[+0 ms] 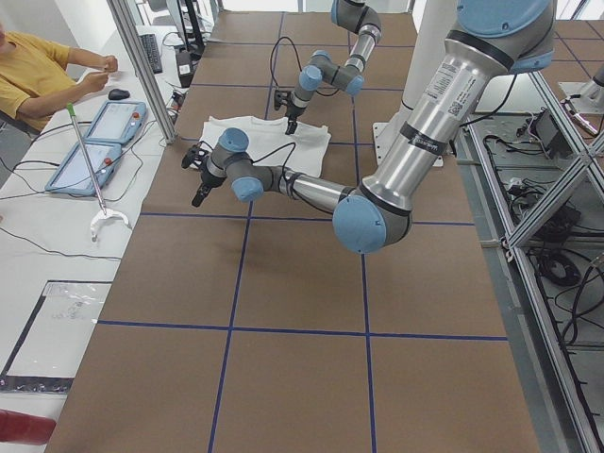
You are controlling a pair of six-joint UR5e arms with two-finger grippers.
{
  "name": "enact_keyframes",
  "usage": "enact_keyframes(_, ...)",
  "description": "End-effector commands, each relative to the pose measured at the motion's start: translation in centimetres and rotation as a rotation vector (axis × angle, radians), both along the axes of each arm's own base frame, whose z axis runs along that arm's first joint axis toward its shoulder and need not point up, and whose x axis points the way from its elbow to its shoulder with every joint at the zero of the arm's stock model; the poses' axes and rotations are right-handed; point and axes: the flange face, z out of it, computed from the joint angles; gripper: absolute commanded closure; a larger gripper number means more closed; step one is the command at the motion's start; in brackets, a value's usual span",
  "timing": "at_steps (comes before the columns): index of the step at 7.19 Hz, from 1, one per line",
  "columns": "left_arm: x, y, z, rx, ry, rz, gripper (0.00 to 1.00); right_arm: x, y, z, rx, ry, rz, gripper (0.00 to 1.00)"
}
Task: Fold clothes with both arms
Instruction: 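Press the folded shirt flat with the right gripper, moving toward the robot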
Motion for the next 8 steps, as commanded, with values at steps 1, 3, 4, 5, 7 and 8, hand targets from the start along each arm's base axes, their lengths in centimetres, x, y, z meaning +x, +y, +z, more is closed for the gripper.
enact_keyframes(1,0.0,0.0,-0.1,0.001,0.001,0.000,0.00,0.5,0.2,0.6,-0.012,0.036,-0.006,0.00)
enact_keyframes(3,0.1,0.1,-0.3,-0.014,0.023,-0.015,0.00,5.0,2.1,2.7,-0.011,0.106,-0.045,0.00)
enact_keyframes(4,0.3,0.4,-0.7,-0.019,0.034,-0.007,0.00,7.6,3.2,5.0,-0.009,0.132,-0.057,0.00)
enact_keyframes(5,0.4,0.5,-1.1,-0.013,0.041,-0.005,0.00,8.9,3.6,7.7,-0.018,0.162,-0.055,0.00)
enact_keyframes(7,0.4,0.6,-1.5,-0.008,0.045,-0.002,0.00,10.7,3.7,4.7,0.024,0.109,-0.080,0.00)
enact_keyframes(8,0.6,1.3,-2.6,-0.012,0.084,0.044,0.00,12.1,3.6,2.0,0.053,0.035,-0.063,0.00)
